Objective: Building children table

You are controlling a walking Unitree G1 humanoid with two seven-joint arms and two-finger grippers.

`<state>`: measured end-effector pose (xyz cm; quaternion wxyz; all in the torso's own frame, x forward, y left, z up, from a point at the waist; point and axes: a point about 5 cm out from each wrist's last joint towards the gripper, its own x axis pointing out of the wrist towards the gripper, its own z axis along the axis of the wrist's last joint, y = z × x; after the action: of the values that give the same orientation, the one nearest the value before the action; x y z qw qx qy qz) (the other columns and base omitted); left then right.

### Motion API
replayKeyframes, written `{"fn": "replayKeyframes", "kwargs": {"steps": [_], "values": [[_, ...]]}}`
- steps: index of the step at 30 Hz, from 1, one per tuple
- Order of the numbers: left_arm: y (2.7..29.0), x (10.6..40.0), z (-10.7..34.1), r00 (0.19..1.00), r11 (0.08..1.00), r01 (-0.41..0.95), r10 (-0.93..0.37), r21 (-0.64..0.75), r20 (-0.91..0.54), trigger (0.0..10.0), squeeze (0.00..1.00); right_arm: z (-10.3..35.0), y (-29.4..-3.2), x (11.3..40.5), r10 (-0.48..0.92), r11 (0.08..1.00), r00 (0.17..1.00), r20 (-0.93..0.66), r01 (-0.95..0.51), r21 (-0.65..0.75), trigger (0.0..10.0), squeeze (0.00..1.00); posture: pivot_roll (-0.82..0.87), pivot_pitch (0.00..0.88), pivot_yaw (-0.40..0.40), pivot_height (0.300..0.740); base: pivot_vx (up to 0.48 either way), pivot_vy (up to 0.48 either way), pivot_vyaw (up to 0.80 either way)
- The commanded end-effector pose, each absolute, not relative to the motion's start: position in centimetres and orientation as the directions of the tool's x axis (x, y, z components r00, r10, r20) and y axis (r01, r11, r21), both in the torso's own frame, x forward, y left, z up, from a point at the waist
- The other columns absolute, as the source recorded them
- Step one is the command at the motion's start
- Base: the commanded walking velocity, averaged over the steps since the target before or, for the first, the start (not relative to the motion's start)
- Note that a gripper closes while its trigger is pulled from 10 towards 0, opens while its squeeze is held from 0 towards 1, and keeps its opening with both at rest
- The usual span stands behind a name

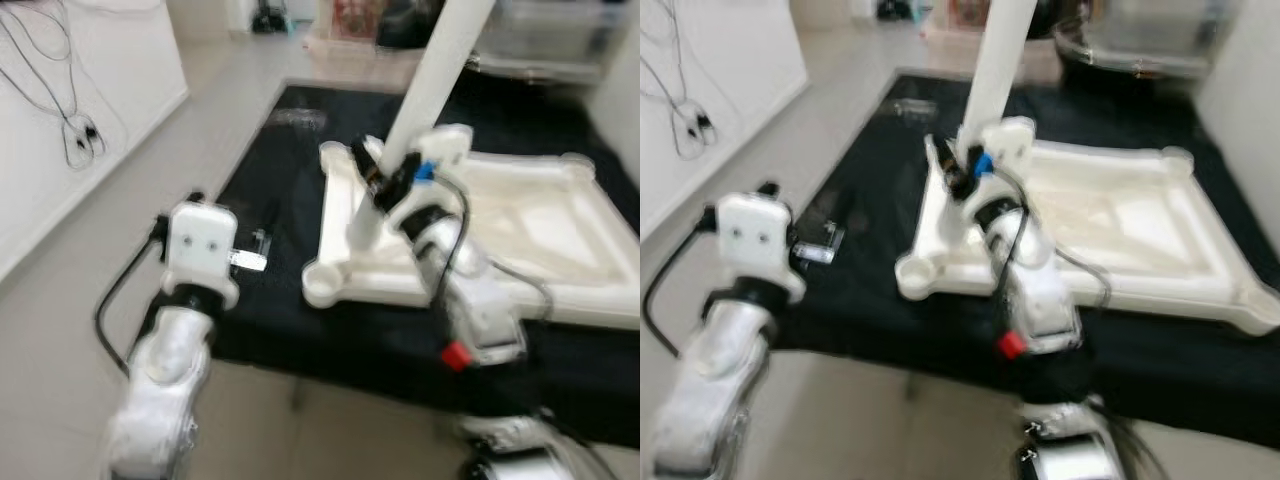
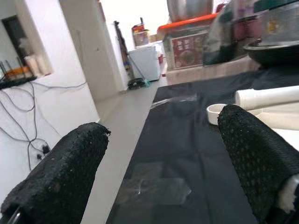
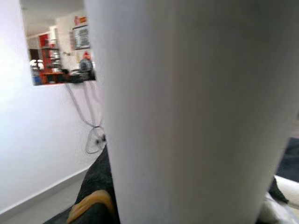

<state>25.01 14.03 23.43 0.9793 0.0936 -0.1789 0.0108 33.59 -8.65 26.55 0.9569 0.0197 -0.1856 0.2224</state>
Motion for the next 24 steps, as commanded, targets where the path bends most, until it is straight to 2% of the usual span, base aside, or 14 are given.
{"fn": "replayKeyframes", "kwargs": {"steps": [1, 7, 12, 15, 20, 22, 23, 24], "values": [[13.8, 24.9, 23.4, 0.935, 0.982, -0.049, -0.020, 0.184, 0.353, 10.0, 0.00, 27.1, -9.3, 33.6, 0.399, 0.908, 0.828, 0.394, -0.416, -0.044, 10.0, 0.00, 0.11, 0.093, -0.043, 0.740, 0.000, 0.000, 0.00], [13.5, 24.8, 23.1, 0.941, 0.987, -0.019, -0.037, 0.160, 0.337, 10.0, 0.00, 27.7, -9.4, 34.1, 0.435, 0.886, 0.807, 0.401, -0.463, -0.030, 10.0, 0.00, 0.11, 0.092, -0.044, 0.740, 0.000, 0.000, 0.00], [12.7, 24.3, 22.1, 0.951, 0.986, 0.047, -0.092, 0.158, 0.295, 10.0, 0.00, 27.8, -9.0, 35.4, 0.534, 0.831, 0.765, 0.359, -0.554, -0.056, 10.0, 0.00, 0.10, 0.098, -0.043, 0.740, 0.000, 0.000, 0.00], [11.5, 23.4, 20.8, 0.953, 0.978, 0.155, -0.185, 0.138, 0.240, 10.0, 0.00, 28.1, -7.9, 37.6, 0.645, 0.755, 0.708, 0.287, -0.648, -0.100, 10.0, 0.00, 0.11, 0.114, -0.050, 0.740, 0.000, 0.000, 0.00], [10.5, 22.6, 20.3, 0.948, 0.970, 0.214, -0.234, 0.115, 0.216, 10.0, 0.00, 29.0, -7.1, 38.9, 0.682, 0.719, 0.678, 0.274, -0.691, -0.079, 10.0, 0.00, 0.12, 0.131, -0.057, 0.740, 0.000, 0.000, 0.00], [9.4, 21.9, 20.3, 0.941, 0.962, 0.255, -0.270, 0.097, 0.203, 10.0, 0.00, 29.9, -6.0, 39.6, 0.728, 0.659, 0.624, 0.285, -0.751, -0.040, 10.0, 0.00, 0.14, 0.167, -0.077, 0.740, 0.000, 0.000, 0.00], [9.4, 21.9, 20.3, 0.941, 0.962, 0.255, -0.270, 0.097, 0.203, 10.0, 0.00, 29.9, -6.0, 39.6, 0.728, 0.659, 0.624, 0.285, -0.751, -0.040, 10.0, 0.00, 0.14, 0.167, -0.077, 0.740, 0.000, 0.000, 0.00], [8.9, 21.4, 20.4, 0.938, 0.959, 0.269, -0.283, 0.094, 0.200, 10.0, 0.00, 29.8, -5.2, 39.5, 0.786, 0.592, 0.560, 0.261, -0.804, -0.056, 10.0, 0.00, 0.15, 0.192, -0.087, 0.740, 0.000, 0.000, 0.00]]}}
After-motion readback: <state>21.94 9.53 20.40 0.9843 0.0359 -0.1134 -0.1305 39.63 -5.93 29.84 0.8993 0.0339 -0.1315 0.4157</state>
